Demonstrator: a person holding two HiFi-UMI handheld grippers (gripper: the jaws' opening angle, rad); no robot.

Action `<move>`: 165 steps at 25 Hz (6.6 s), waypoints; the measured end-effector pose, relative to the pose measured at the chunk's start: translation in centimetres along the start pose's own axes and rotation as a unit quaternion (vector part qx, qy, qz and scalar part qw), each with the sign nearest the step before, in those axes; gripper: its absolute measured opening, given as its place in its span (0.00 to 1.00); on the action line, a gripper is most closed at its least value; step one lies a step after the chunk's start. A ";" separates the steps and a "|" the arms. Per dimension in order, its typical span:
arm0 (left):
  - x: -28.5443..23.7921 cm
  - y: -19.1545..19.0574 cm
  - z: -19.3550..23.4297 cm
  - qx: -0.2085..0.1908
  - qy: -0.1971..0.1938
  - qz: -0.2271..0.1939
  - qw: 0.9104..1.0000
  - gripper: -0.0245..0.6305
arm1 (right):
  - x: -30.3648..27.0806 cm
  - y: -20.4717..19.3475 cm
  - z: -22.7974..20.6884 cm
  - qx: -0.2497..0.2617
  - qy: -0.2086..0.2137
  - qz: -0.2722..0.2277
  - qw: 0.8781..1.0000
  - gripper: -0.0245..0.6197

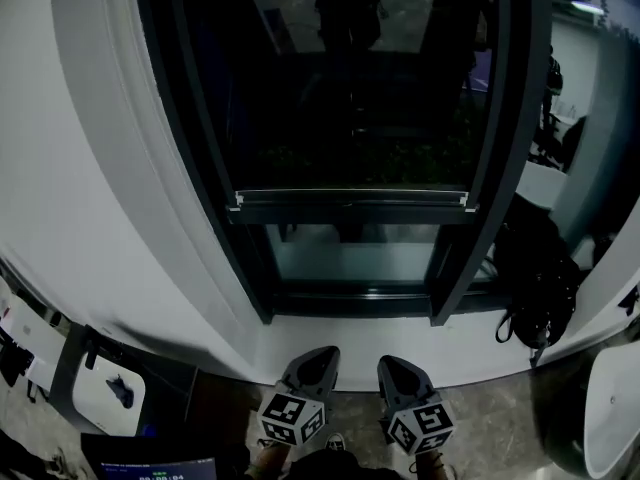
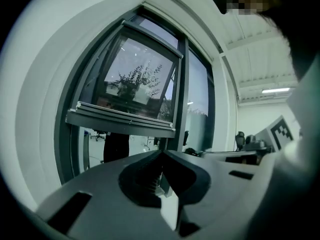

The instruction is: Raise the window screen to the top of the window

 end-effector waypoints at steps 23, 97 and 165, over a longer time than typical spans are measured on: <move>-10.9 5.1 14.3 -0.018 0.035 -0.002 0.999 0.04 | -13.1 6.9 -7.1 0.105 0.022 0.026 0.994 0.05; -23.2 32.3 21.6 -0.562 0.075 0.160 0.808 0.10 | -26.9 34.8 -15.1 0.635 -0.012 0.136 0.760 0.08; -13.4 81.4 11.7 -0.609 0.288 -0.111 0.730 0.12 | -17.4 82.0 -2.8 0.647 -0.216 -0.171 0.711 0.12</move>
Point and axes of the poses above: the fingertips, and each gripper's own axes: x backward along the fingers, z to its left, y out of its top, the point moved 4 cm from there along x, backward along the fingers, and after that the axes turned 4 degrees about z, right-handed, at the moved point
